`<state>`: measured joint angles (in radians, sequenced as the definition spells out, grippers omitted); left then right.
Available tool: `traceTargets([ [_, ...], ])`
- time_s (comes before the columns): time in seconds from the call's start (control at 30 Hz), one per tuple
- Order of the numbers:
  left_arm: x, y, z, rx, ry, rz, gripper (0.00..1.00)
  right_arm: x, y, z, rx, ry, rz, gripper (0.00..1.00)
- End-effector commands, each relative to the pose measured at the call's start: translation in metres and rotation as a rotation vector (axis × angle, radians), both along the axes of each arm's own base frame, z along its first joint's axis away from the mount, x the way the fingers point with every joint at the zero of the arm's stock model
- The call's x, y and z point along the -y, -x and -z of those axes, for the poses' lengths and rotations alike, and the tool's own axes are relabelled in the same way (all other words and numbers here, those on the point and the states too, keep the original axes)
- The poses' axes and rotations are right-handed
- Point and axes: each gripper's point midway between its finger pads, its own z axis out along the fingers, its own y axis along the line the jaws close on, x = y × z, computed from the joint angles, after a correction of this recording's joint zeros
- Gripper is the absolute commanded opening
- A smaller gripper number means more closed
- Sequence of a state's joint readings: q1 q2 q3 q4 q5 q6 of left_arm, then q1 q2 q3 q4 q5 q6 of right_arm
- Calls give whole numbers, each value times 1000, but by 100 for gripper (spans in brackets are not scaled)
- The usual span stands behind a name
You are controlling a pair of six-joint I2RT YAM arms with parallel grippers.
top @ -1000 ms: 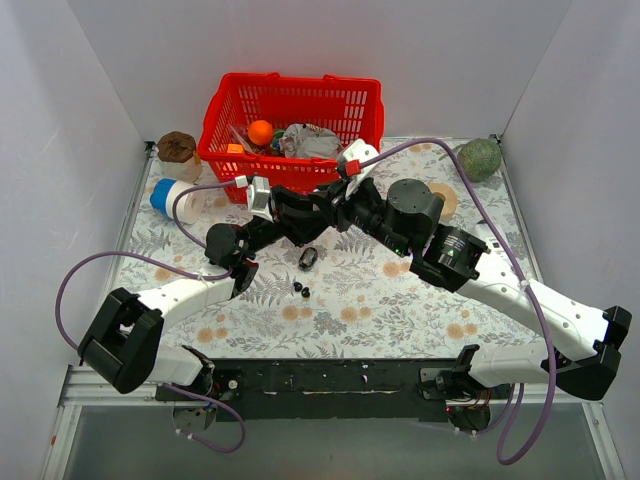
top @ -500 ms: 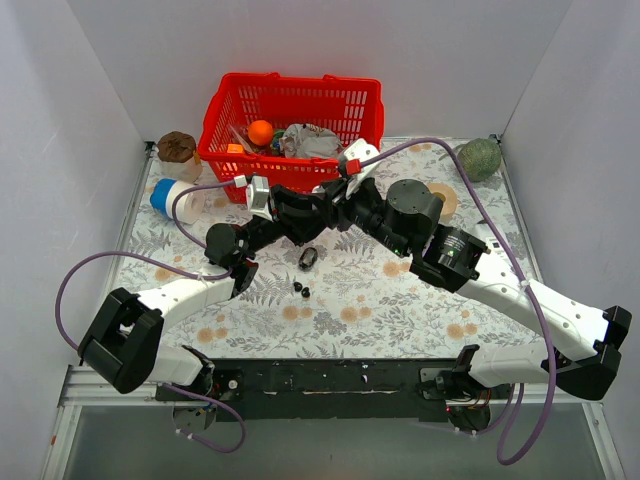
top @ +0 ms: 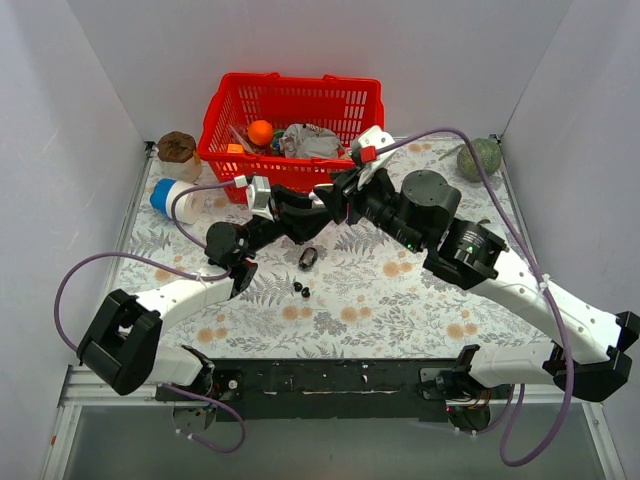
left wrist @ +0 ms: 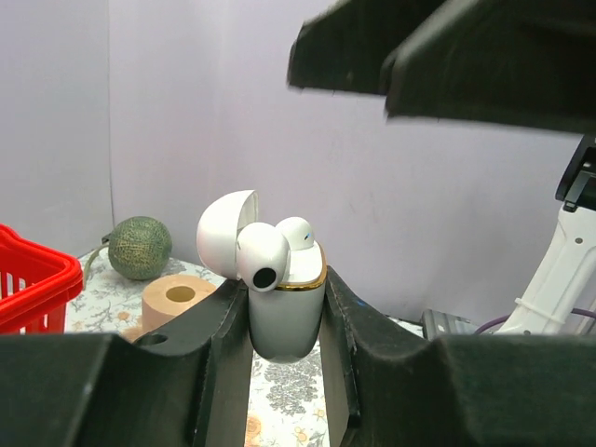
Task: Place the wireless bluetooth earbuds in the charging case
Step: Place the earbud in the charging case.
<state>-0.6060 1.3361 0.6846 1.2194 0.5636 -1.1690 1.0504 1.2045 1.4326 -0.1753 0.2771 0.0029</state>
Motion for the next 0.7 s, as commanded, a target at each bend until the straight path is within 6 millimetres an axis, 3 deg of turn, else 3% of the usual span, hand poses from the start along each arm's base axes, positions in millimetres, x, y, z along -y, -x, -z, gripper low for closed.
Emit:
traceTargets([
  [0.0, -8, 5, -23, 75, 18, -42, 0, 18, 12, -51, 35, -80, -2, 47],
  [0.17, -10, 1, -23, 87, -5, -79, 0, 19, 6, -57, -17, -9, 34, 42],
  [0.2, -12, -1, -25, 91, -4, -95, 0, 14, -4, -29, -74, 95, 78, 41],
  [0.23, -12, -3, -24, 87, -8, -106, 0, 17, -6, -46, -68, 79, 97, 42],
  [0.3, -13, -7, -24, 94, -18, -136, 0, 14, -18, -24, -111, 176, 150, 52],
  [0.43, -14, -8, -27, 110, -34, -148, 0, 7, -23, -19, -123, 193, 163, 69],
  [0.53, -13, -9, -26, 108, -44, -151, 0, 1, -25, -16, -132, 204, 162, 90],
  [0.67, -13, -10, -24, 106, -49, -154, 0, -5, -29, -9, -148, 222, 173, 92],
])
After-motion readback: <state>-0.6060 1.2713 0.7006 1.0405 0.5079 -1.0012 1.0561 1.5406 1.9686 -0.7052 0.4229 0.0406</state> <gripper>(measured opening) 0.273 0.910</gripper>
